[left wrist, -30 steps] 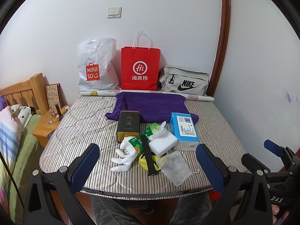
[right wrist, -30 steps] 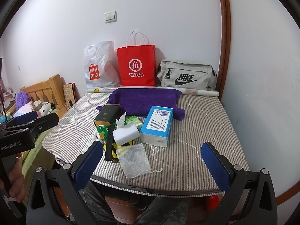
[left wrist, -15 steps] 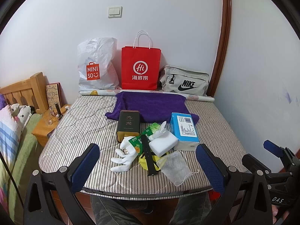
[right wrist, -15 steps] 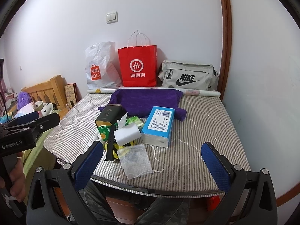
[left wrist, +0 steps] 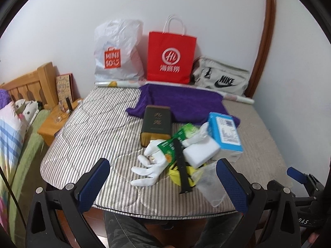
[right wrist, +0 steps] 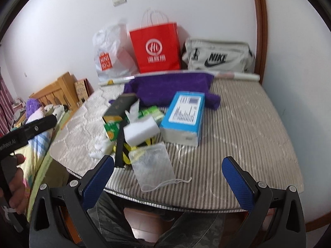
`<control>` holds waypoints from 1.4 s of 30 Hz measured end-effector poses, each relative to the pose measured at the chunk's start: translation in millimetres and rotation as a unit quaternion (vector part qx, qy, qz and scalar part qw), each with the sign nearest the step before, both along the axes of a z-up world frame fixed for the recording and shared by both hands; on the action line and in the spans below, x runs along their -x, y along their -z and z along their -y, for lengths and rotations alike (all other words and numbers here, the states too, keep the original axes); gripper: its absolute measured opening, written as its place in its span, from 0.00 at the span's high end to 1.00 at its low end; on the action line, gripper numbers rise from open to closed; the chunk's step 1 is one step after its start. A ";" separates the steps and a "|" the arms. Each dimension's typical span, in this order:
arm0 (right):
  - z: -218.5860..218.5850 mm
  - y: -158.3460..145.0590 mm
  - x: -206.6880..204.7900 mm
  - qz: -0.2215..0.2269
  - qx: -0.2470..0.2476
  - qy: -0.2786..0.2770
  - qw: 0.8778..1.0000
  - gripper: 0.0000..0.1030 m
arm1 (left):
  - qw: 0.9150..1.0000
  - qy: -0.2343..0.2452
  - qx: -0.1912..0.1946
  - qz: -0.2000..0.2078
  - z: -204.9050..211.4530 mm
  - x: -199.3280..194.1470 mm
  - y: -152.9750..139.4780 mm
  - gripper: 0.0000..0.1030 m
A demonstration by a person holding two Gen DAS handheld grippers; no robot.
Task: Organize soft objects
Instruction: 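Reach the right gripper to the white mesh bag and grasp it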
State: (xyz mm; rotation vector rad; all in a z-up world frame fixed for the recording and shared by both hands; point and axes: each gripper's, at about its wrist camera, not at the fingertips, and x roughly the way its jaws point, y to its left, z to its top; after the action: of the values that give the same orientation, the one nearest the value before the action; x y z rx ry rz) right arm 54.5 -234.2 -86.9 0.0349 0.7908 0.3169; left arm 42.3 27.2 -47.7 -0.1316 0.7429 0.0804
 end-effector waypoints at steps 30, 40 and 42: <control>-72.7 137.5 -70.2 -0.114 0.041 -0.125 0.985 0.00 | 0.990 0.001 0.064 -0.122 -55.8 -76.2 122.0 0.01; -78.2 137.3 -70.9 -0.062 0.077 -0.118 0.988 0.25 | 0.990 -0.003 0.060 -0.127 -62.7 -79.3 128.0 0.01; -74.5 135.7 -74.2 -0.064 0.071 -0.115 0.989 0.45 | 0.990 0.002 0.063 -0.124 -61.1 -80.1 127.7 0.01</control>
State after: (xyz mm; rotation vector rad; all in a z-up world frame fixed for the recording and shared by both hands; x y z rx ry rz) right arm 128.7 -159.7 -222.6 -0.1725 0.9448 0.4789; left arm 122.4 88.2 -175.4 -0.2434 0.9977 0.0470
